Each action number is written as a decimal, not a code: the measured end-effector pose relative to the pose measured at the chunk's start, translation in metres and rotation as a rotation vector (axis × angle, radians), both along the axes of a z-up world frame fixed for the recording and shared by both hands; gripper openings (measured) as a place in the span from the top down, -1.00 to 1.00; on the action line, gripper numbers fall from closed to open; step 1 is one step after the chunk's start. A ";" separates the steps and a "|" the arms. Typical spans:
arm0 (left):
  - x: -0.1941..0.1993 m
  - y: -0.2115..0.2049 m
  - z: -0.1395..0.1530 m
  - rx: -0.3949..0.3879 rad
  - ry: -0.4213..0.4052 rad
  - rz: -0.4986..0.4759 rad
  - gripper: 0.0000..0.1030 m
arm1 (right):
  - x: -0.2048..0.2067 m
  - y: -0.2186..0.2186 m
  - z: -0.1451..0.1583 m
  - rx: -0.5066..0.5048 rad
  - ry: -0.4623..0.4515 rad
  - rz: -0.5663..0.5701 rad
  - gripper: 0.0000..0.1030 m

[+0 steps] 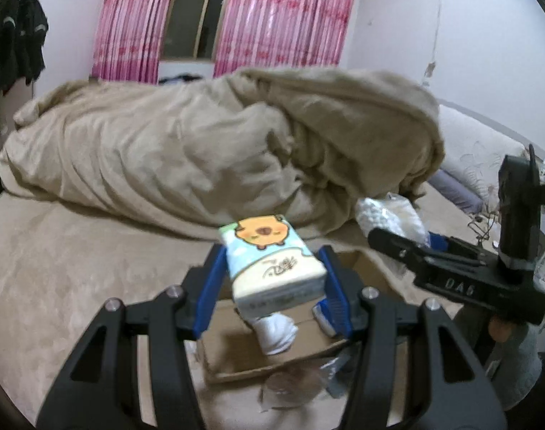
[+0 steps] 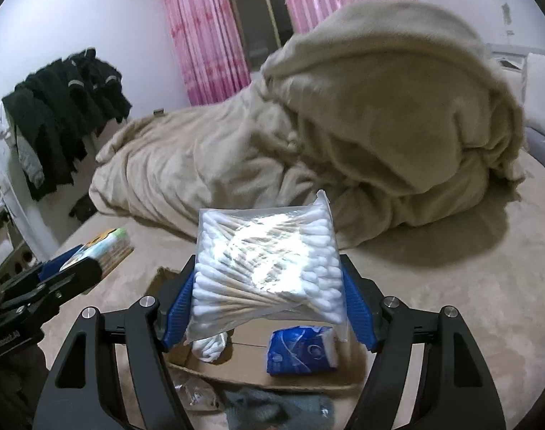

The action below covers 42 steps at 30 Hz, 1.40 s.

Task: Organize objects
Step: 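Lower the tissue pack and cotton swab bag into the box and open both grippers, then grasp the gray dotted gloves with the left gripper while the right gripper grasps the gray fuzzy gloves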

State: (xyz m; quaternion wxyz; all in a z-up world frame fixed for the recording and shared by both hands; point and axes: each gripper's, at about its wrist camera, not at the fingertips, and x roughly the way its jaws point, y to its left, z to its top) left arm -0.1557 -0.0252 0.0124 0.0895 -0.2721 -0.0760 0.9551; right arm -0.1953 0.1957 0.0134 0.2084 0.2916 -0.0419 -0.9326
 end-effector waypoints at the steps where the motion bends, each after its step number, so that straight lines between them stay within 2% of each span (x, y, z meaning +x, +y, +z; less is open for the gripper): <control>1: -0.004 -0.001 -0.005 -0.001 -0.014 0.004 -0.05 | -0.003 -0.005 -0.005 0.007 -0.014 0.006 -0.47; 10: -0.032 -0.005 -0.048 -0.017 -0.108 0.020 -0.05 | -0.027 -0.033 -0.048 0.055 -0.141 0.053 -0.47; 12: -0.038 -0.008 -0.057 0.000 -0.142 0.019 -0.05 | -0.029 -0.038 -0.055 0.069 -0.167 0.064 -0.47; 17: -0.044 -0.012 -0.070 0.010 -0.190 0.027 -0.07 | -0.031 -0.045 -0.064 0.092 -0.185 0.071 -0.48; 20: -0.043 -0.011 -0.074 -0.003 -0.202 0.031 -0.07 | -0.034 -0.051 -0.073 0.119 -0.195 0.087 -0.56; 25: -0.037 -0.016 -0.070 0.015 -0.186 0.035 -0.28 | -0.031 -0.048 -0.072 0.110 -0.163 0.064 -0.79; 27: -0.034 -0.018 -0.065 0.012 -0.170 0.059 -0.49 | -0.031 -0.044 -0.068 0.092 -0.149 0.056 -0.84; 35: -0.007 -0.032 -0.035 0.092 -0.110 0.103 -0.53 | -0.018 -0.029 -0.047 0.059 -0.107 0.035 -0.85; 38: 0.011 -0.037 -0.026 0.152 -0.110 0.092 -0.55 | -0.003 -0.019 -0.035 0.056 -0.078 0.026 -0.85; 42: 0.034 -0.033 -0.013 0.136 -0.077 0.091 -0.56 | 0.018 -0.001 -0.021 0.039 -0.060 0.014 -0.85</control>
